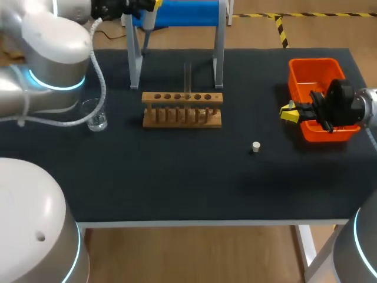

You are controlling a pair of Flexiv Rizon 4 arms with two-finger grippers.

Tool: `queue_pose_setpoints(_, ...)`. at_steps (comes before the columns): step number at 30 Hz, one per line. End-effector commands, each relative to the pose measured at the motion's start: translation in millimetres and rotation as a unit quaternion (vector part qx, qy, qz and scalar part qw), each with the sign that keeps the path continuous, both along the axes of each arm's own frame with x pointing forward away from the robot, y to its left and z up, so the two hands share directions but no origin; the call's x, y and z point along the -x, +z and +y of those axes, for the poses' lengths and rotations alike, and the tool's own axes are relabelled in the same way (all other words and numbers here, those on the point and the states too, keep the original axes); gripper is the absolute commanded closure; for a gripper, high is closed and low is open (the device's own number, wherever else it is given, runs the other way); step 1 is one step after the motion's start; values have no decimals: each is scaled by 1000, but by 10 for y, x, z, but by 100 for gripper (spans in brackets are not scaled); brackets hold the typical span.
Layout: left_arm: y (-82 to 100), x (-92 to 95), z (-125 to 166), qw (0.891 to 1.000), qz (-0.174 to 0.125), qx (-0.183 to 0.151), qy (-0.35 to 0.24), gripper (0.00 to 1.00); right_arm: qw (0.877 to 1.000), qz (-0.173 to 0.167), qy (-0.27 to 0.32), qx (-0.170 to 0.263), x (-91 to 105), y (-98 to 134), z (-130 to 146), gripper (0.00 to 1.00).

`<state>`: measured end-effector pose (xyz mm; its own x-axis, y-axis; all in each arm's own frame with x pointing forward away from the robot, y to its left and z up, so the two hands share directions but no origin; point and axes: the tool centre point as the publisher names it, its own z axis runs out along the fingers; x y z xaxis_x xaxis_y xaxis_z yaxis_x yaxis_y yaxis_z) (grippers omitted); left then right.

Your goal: Invert the test tube, pick up the pipette, mount the tip to pipette, aspirate from beaker and dispense into the tube, eject the tip, return the pipette, and cap with the stopper.

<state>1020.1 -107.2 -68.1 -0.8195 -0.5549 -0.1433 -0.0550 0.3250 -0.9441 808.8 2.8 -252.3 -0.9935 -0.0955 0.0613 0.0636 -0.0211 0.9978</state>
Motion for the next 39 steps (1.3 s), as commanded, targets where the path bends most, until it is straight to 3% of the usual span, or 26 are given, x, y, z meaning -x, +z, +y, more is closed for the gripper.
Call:
queue_pose_setpoints(1,76,251,127,996,6,23,-86,100,1000,0,1,1,2,-2,-8,100)
queue_pose_setpoints(6,119,488,13,990,1,45,-133,100,1000,0,1,1,2,-2,-8,100)
queue_pose_setpoints(23,143,1213,-397,975,52,43,-211,100,1000,0,1,1,2,-2,-8,100)
queue_pose_setpoints(39,143,1213,-397,975,52,43,-211,100,1000,0,1,1,2,-2,-8,100)
